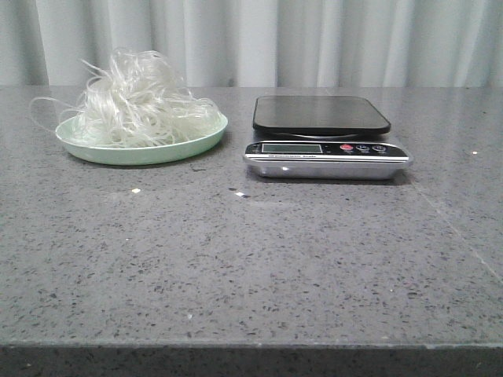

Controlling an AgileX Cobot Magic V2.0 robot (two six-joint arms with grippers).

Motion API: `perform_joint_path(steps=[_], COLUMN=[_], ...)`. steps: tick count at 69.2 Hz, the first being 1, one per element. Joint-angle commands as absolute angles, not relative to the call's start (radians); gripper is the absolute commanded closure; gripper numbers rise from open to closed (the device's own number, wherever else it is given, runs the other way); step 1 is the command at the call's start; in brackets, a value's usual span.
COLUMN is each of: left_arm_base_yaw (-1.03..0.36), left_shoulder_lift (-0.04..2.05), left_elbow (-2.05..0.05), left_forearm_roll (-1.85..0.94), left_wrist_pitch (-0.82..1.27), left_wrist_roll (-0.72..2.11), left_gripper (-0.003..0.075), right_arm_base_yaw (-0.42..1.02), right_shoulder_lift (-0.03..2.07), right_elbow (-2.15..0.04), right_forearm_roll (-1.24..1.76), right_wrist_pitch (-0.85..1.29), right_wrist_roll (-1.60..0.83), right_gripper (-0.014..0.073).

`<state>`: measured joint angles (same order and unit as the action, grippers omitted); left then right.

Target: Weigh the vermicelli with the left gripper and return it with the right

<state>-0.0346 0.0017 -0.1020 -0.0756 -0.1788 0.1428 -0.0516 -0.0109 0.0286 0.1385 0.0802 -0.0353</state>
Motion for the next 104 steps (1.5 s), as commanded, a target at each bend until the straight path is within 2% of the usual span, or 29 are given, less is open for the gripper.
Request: perform_joint_path(steps=[1, 10, 22, 30, 41, 48, 57, 62, 65, 91, 104], left_arm_base_yaw=[-0.035, -0.035, -0.035, -0.035, -0.077, -0.13, -0.223, -0.262, -0.282, -0.333, -0.333], left_shoulder_lift=[0.071, 0.207, 0.403, 0.533, 0.671, 0.762, 0.904, 0.976, 1.034, 1.438, 1.558], left_elbow=[-0.302, -0.565, -0.808, -0.903, -0.942, -0.969, -1.012, -1.037, -1.055, -1.333, -1.378], left_forearm_roll=[-0.08, -0.08, -0.105, -0.105, -0.117, -0.13, -0.13, -0.144, -0.175, -0.285, -0.285], left_wrist_pitch=[-0.13, 0.101, 0.241, 0.334, 0.358, 0.371, 0.386, 0.389, 0.4, 0.604, 0.595], left_wrist_roll=[0.131, 0.131, 0.131, 0.158, 0.16, 0.16, 0.16, 0.16, 0.16, 0.16, 0.16], left_gripper=[0.0584, 0.0583, 0.0581, 0.0581, 0.0559, 0.047, 0.021, 0.0115, 0.0088, 0.0084, 0.0085], right_arm_base_yaw=[-0.056, -0.056, -0.056, -0.056, -0.056, -0.056, -0.056, -0.056, -0.056, -0.056, -0.056], right_shoulder_lift=[-0.026, -0.026, -0.026, -0.026, -0.026, -0.026, -0.026, -0.026, -0.026, -0.026, -0.026], right_elbow=[0.02, 0.02, 0.02, 0.02, 0.02, 0.02, 0.02, 0.02, 0.02, 0.02, 0.02], right_forearm_roll=[0.137, 0.137, 0.137, 0.137, 0.137, 0.137, 0.137, 0.137, 0.137, 0.137, 0.137], right_wrist_pitch=[-0.03, -0.031, -0.031, -0.029, -0.029, -0.029, -0.029, -0.029, -0.029, -0.026, -0.024], right_wrist_roll=[-0.04, -0.04, -0.04, -0.04, -0.04, -0.04, -0.04, -0.04, -0.04, -0.04, -0.04], right_gripper=[0.0443, 0.0443, 0.0443, 0.0443, 0.0443, 0.0443, 0.0443, 0.0443, 0.0443, 0.0443, 0.0443])
